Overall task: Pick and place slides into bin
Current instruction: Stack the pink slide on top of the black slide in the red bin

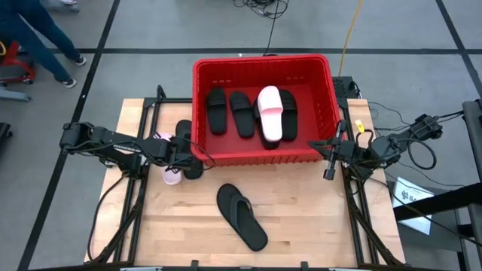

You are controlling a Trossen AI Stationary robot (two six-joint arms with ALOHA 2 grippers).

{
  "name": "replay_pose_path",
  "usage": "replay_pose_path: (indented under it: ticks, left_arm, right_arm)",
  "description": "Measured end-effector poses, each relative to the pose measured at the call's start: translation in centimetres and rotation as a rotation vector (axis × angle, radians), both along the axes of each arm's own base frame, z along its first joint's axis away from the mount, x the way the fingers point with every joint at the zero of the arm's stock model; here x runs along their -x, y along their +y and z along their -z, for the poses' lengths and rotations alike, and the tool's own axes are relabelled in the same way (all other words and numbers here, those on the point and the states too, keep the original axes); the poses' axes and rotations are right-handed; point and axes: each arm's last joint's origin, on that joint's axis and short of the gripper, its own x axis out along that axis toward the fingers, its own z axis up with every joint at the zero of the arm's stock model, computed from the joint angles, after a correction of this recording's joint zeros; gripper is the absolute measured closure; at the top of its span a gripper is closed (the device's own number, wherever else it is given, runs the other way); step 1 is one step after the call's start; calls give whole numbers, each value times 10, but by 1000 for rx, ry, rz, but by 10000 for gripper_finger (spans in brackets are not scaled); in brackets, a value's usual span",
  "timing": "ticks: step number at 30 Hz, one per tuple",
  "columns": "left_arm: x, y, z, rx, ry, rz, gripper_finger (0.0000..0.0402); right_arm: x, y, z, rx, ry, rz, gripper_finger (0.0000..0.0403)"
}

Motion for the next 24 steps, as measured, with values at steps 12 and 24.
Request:
replay_pose_path:
  ticks: [12, 24]
  left_arm:
    - [0, -1, 1, 27, 4, 0, 240]
    - [2, -2, 4, 48, -11, -42, 360]
  right_arm:
    - [0, 0, 0, 1, 1, -1, 403]
    - [0, 0, 0, 1, 1, -1, 403]
